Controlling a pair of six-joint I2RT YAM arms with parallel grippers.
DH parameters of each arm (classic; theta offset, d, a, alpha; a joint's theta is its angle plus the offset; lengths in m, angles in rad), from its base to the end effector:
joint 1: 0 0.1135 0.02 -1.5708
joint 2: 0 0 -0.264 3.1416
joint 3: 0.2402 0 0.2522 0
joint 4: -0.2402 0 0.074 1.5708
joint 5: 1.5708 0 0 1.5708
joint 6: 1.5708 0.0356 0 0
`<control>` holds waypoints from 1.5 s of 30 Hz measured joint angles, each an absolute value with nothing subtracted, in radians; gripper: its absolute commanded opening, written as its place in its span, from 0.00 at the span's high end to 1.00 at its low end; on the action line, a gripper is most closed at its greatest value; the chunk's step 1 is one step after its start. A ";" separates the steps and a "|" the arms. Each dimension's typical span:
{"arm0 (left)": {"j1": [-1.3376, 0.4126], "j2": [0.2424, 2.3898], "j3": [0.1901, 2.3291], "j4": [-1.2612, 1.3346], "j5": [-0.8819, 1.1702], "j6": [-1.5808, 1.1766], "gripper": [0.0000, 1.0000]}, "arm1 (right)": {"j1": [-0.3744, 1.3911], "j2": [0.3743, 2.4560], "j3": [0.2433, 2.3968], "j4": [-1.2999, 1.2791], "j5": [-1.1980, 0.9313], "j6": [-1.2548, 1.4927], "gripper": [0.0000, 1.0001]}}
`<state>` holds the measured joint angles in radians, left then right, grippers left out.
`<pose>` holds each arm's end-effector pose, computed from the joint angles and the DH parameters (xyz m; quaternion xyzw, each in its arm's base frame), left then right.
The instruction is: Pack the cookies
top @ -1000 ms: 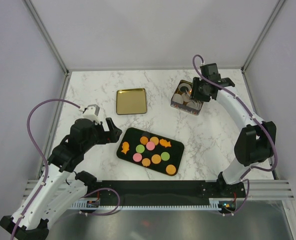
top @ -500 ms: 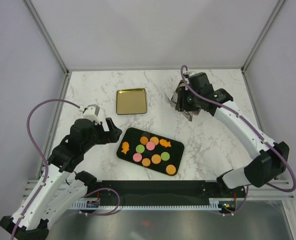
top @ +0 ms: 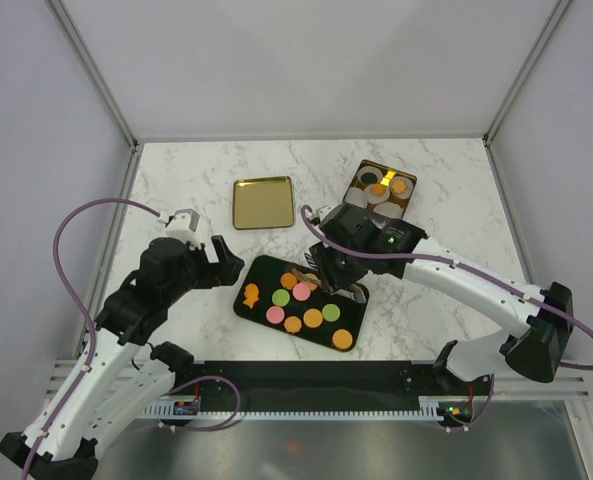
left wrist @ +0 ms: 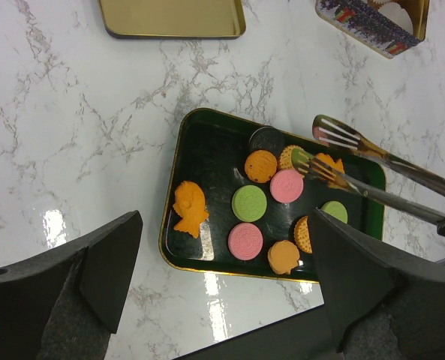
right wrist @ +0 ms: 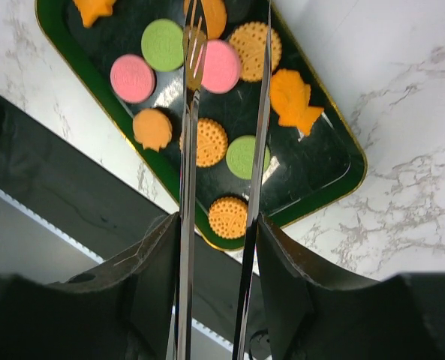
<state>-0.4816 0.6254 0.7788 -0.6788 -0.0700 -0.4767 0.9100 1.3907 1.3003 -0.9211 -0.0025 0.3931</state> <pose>0.1196 -0.0597 0.3098 -0.0153 0.8660 -0.2031 0.4567 0.1719 0.2213 0.3180 -0.2460 0.9291 0.1683 0.2187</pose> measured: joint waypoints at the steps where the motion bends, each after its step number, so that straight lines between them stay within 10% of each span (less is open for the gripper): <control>1: -0.482 0.625 0.779 -0.679 -0.070 -0.477 0.00 | 0.930 1.391 1.298 -0.930 0.004 0.395 0.48; 45: -0.482 0.625 0.779 -0.679 -0.073 -0.477 0.00 | 1.201 1.552 1.358 -1.010 0.242 0.407 0.43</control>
